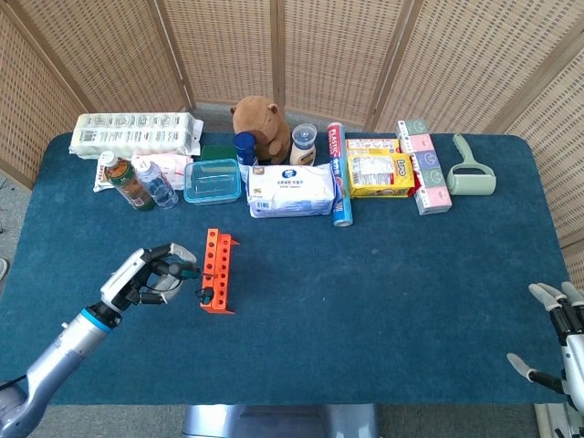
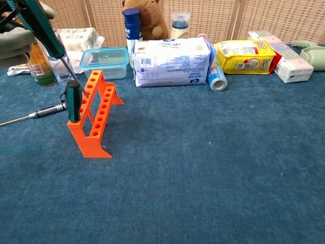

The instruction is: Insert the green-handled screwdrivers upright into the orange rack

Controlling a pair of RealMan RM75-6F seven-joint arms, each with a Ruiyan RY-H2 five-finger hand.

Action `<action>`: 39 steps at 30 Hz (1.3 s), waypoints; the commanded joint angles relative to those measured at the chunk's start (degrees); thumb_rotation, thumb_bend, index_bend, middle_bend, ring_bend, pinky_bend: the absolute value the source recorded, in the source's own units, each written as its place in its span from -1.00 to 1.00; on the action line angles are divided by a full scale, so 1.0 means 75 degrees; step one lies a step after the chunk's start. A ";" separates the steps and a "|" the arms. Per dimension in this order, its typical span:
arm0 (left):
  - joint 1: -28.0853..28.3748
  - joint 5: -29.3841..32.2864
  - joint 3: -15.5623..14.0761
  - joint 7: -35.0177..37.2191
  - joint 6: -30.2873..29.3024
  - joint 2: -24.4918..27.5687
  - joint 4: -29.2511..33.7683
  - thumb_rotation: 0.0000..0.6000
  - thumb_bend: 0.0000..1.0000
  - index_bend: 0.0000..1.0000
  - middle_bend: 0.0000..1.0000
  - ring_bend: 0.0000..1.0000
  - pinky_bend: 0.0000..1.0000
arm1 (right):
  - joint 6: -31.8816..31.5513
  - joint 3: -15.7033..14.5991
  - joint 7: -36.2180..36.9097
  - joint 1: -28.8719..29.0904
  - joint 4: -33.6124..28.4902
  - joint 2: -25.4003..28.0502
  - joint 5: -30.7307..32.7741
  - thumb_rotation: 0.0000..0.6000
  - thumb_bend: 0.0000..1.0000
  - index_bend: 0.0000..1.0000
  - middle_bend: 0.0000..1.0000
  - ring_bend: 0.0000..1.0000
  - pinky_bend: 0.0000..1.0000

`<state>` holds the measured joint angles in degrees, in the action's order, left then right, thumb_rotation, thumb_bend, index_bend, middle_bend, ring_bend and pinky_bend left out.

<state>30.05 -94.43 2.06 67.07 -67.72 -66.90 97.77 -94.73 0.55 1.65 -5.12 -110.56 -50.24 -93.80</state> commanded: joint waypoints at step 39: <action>0.0086 0.0129 -0.0191 0.0091 -0.0125 -0.0010 -0.0098 1.00 0.02 0.03 0.79 0.74 0.83 | -0.0027 0.0005 -0.0005 -0.0012 0.0004 0.0002 -0.0006 1.00 -1.00 -0.75 -0.67 -0.95 -1.00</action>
<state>30.69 -93.46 0.62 67.75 -68.66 -66.98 97.04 -94.94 0.59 1.62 -5.22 -110.53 -50.23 -93.84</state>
